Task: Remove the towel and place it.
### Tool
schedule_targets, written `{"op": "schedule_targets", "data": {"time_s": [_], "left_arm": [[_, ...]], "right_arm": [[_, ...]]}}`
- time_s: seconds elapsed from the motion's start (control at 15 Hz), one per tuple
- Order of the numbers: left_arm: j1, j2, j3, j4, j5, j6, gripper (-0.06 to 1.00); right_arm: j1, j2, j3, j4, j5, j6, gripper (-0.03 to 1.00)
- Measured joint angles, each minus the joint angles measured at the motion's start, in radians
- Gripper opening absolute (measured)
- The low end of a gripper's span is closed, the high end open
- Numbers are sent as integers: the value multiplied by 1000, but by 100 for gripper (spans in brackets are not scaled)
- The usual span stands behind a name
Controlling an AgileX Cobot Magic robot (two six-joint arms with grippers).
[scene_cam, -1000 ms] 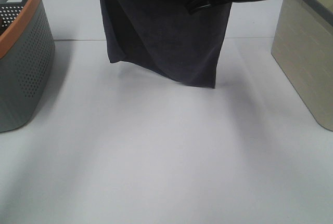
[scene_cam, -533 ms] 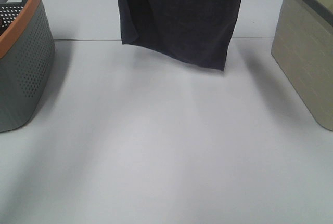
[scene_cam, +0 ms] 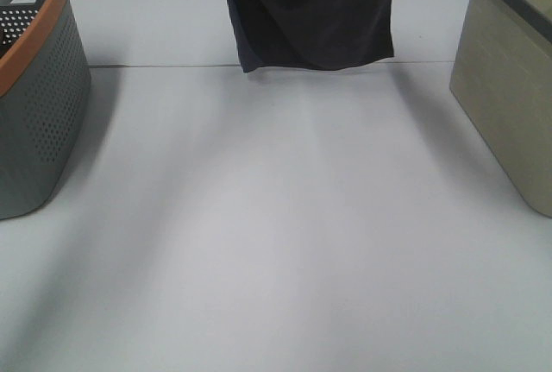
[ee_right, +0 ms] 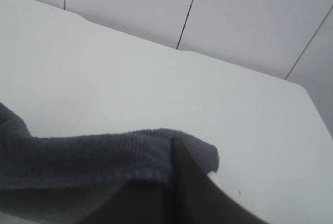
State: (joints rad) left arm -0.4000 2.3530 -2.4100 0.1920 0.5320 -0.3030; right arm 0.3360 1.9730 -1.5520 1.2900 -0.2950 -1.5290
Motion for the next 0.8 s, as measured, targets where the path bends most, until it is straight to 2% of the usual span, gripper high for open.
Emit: {"op": "schedule_targets", "data": {"time_s": [0.13, 0.33, 0.6, 0.8], "left_arm": [[0, 0, 0, 2, 1, -4, 0], [11, 3, 0, 20, -26, -43, 0], [27, 18, 0, 109, -110, -53, 0], [37, 19, 0, 133, -140, -54, 0]], "right_arm": [[0, -17, 0, 28, 30, -1, 2], [0, 12, -21, -6, 31, -1, 2], [0, 103, -175, -14, 33, -1, 2], [0, 112, -221, -14, 33, -1, 2]]}}
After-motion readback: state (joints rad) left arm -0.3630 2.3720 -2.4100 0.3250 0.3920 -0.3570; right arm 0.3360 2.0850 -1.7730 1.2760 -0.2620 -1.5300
